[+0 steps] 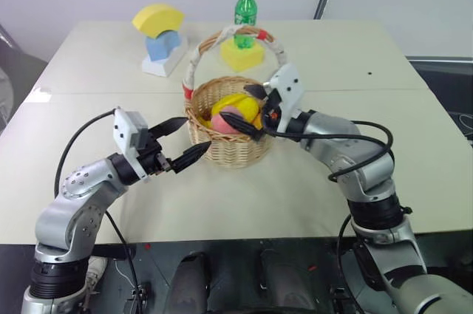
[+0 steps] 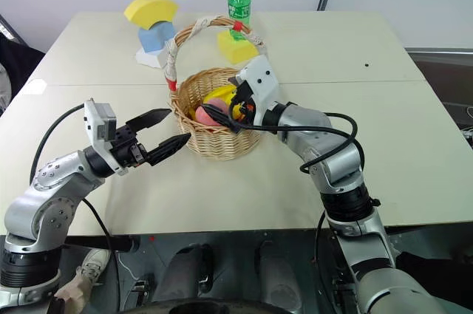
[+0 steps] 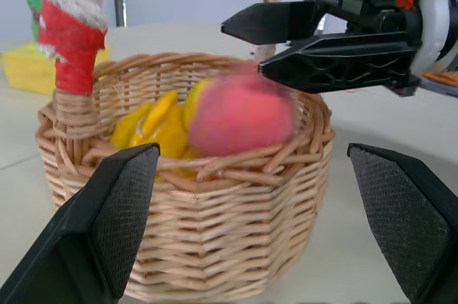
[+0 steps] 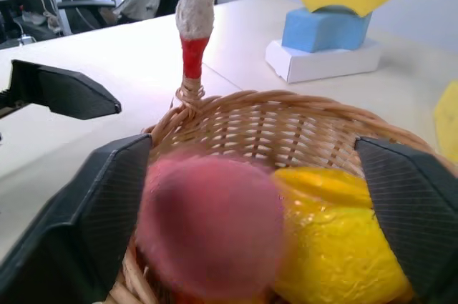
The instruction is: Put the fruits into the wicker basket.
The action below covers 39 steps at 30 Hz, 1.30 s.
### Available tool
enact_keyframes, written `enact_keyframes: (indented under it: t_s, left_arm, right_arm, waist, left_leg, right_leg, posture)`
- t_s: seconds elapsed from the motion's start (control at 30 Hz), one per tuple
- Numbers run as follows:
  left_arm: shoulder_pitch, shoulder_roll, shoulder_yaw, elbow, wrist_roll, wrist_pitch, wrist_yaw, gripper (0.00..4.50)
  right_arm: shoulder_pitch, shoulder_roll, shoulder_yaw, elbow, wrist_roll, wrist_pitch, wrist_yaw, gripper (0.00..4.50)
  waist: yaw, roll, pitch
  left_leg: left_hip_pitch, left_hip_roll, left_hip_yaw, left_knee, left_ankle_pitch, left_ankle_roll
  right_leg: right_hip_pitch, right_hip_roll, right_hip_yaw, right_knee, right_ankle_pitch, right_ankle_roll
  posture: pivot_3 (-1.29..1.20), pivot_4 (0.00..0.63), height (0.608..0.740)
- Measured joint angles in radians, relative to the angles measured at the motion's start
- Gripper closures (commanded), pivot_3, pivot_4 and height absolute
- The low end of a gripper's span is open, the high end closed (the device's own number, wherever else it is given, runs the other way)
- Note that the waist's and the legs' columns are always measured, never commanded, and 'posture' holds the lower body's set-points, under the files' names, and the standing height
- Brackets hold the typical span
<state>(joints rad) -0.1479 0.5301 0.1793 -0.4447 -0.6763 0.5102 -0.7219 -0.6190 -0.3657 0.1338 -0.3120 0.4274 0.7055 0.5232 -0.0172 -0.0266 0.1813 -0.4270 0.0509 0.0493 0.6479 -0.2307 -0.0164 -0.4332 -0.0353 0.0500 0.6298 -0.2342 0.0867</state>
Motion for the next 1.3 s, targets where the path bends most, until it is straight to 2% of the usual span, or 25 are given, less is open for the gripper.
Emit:
enact_keyframes:
  t_s: [0.2,0.33,0.6,0.67,0.73,0.9,0.93,1.1,1.3]
  left_arm:
    - [0.006,-0.003,-0.008,-0.003,-0.006,0.002,0.005,0.00]
    - [-0.003,-0.007,-0.009,-0.003,-0.012,0.000,-0.007,0.00]
    - [-0.019,-0.018,-0.017,-0.003,-0.012,-0.001,-0.014,0.00]
    - [-0.018,-0.021,-0.023,-0.005,-0.012,-0.001,-0.010,0.00]
    - [-0.010,-0.025,-0.028,-0.011,-0.012,-0.001,-0.003,0.00]
    - [-0.005,-0.032,-0.033,-0.011,-0.011,-0.004,0.006,0.00]
    - [-0.007,-0.033,-0.037,-0.011,-0.010,-0.007,0.006,0.00]
    - [-0.035,-0.039,-0.051,-0.007,-0.009,-0.019,-0.001,0.00]
    - [-0.093,-0.041,-0.090,0.044,-0.007,-0.022,-0.048,0.00]
  right_arm:
    - [0.160,-0.134,-0.181,-0.151,0.169,0.007,0.136,0.04]
    - [0.183,-0.133,-0.289,-0.114,0.213,0.047,0.069,0.04]
    - [0.061,-0.011,-0.181,0.197,0.027,-0.074,-0.050,0.04]
    - [0.034,0.020,-0.170,0.266,-0.001,-0.121,-0.057,0.57]
    - [0.028,0.033,-0.170,0.295,-0.013,-0.156,-0.052,1.34]
    - [0.029,0.036,-0.181,0.298,-0.011,-0.185,-0.038,4.03]
    - [0.029,0.035,-0.183,0.296,-0.013,-0.188,-0.038,4.43]
    - [0.073,0.008,-0.234,0.242,-0.001,-0.189,-0.038,4.43]
    - [0.174,-0.103,-0.457,0.197,-0.001,-0.231,-0.112,4.43]
  waist:
    - [0.003,0.000,0.000]
    - [-0.008,0.000,0.000]
    - [-0.026,0.000,0.000]
    - [-0.026,0.000,0.000]
    - [-0.023,0.000,0.000]
    - [-0.023,0.000,0.000]
    - [-0.024,0.000,0.000]
    - [-0.019,0.000,0.000]
    - [0.002,0.000,0.000]
  left_leg:
    - [0.001,0.000,0.000,0.000,0.000,0.000]
    - [0.003,0.001,0.000,0.000,0.000,0.000]
    - [0.002,0.001,-0.001,0.000,0.000,0.000]
    - [0.002,0.001,-0.001,0.000,0.000,0.000]
    - [0.002,0.001,-0.001,0.000,0.000,0.000]
    - [0.002,0.001,-0.001,0.000,0.000,0.000]
    - [0.002,0.001,-0.001,0.000,0.000,0.000]
    - [0.001,0.001,-0.001,0.000,0.000,0.000]
    - [0.001,0.001,0.000,0.000,0.000,0.000]
  right_leg:
    - [0.001,0.000,0.000,-0.001,0.000,0.000]
    - [0.001,0.002,0.001,0.000,0.000,-0.001]
    - [0.001,0.004,0.001,0.001,0.000,-0.001]
    - [0.000,0.004,0.001,0.000,0.000,0.000]
    - [0.000,0.004,0.001,0.000,0.000,0.000]
    - [0.001,0.004,0.001,0.000,0.000,0.000]
    - [0.001,0.004,0.001,0.001,0.000,0.000]
    - [0.000,0.004,0.001,0.000,0.000,0.000]
    - [0.001,0.003,0.002,0.000,0.000,0.000]
  posture:
    - [0.00,0.150,0.740]
    - [0.00,0.150,0.740]
    - [0.00,0.150,0.740]
    - [0.00,0.150,0.740]
    - [0.00,0.150,0.740]
    - [0.00,0.150,0.740]
    - [0.00,0.150,0.740]
    - [0.00,0.150,0.740]
    - [0.00,0.150,0.740]
